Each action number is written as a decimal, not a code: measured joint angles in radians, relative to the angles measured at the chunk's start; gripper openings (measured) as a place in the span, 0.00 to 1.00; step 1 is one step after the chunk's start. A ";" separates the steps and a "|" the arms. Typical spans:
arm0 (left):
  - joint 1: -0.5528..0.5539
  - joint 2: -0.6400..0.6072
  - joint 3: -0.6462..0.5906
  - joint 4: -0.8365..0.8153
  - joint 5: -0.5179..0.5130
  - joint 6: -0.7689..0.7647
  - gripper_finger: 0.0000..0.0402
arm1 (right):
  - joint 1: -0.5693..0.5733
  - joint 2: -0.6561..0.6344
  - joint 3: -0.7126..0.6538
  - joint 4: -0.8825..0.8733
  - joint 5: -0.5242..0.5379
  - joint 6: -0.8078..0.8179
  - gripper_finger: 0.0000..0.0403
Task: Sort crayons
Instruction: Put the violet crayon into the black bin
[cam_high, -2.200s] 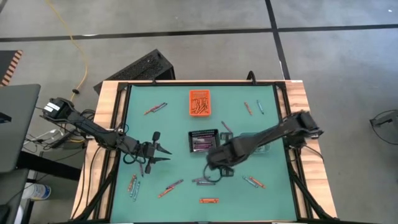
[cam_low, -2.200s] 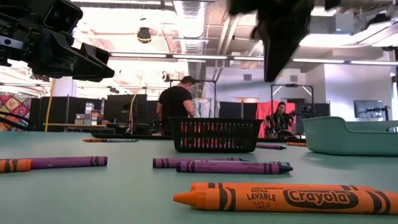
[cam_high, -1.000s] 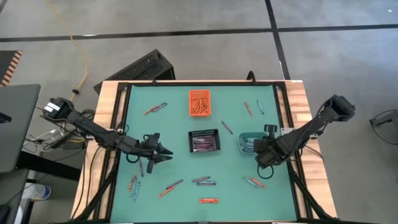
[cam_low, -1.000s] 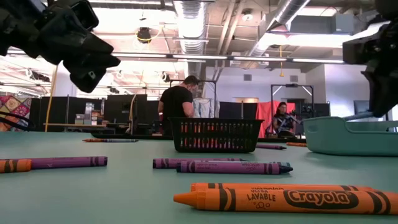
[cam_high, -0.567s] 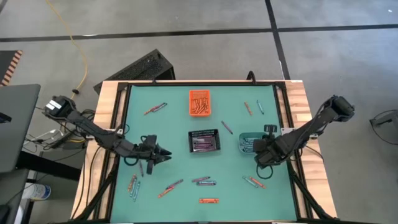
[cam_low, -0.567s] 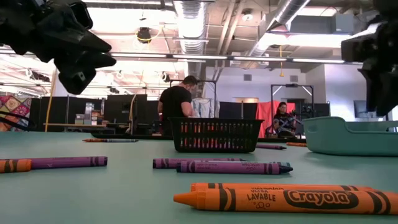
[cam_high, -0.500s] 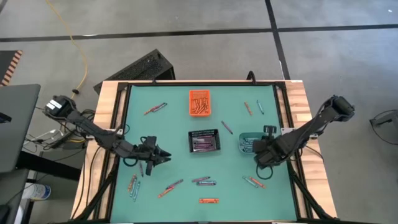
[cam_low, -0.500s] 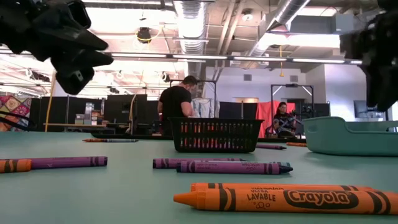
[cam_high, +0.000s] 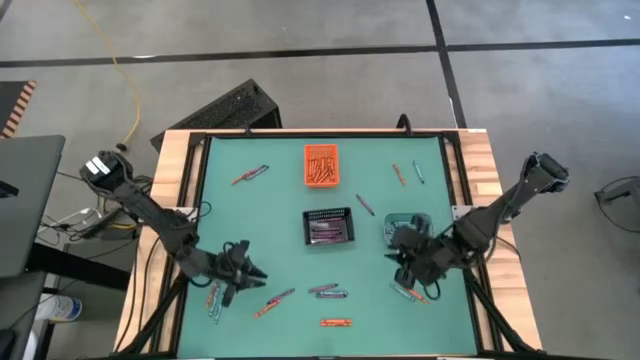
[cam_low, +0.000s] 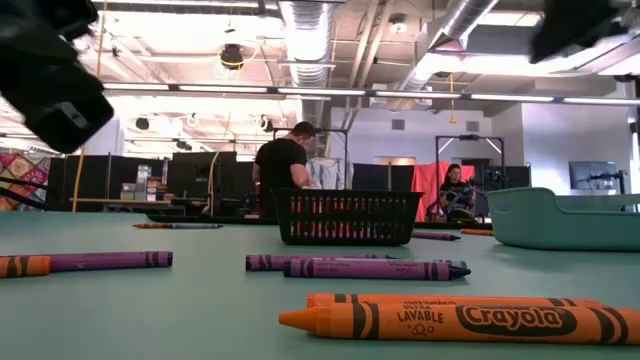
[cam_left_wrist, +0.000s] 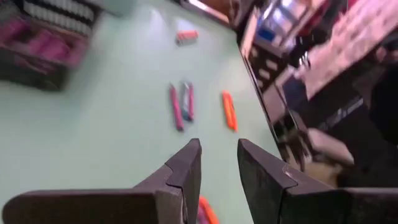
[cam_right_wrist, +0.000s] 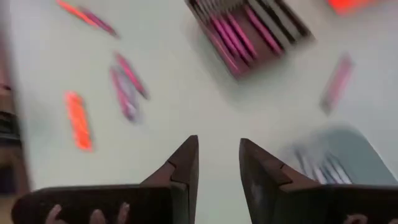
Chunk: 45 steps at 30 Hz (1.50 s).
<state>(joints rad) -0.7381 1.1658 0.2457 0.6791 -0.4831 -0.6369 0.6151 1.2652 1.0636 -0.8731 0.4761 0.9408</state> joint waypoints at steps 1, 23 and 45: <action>-0.015 0.031 0.027 -0.021 0.000 -0.004 0.23 | 0.013 0.007 -0.006 0.054 0.030 -0.030 0.27; 0.038 0.593 0.731 -0.894 -0.001 -0.034 0.23 | 0.087 0.362 -0.007 0.416 0.335 -0.239 0.26; 0.106 0.650 0.733 -0.975 0.208 -0.056 0.12 | 0.079 0.376 0.010 0.427 0.473 -0.287 0.26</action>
<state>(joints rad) -0.6320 1.8160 0.9783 -0.2962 -0.2750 -0.6926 0.6941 1.6417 1.0740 -0.4465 0.9493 0.6537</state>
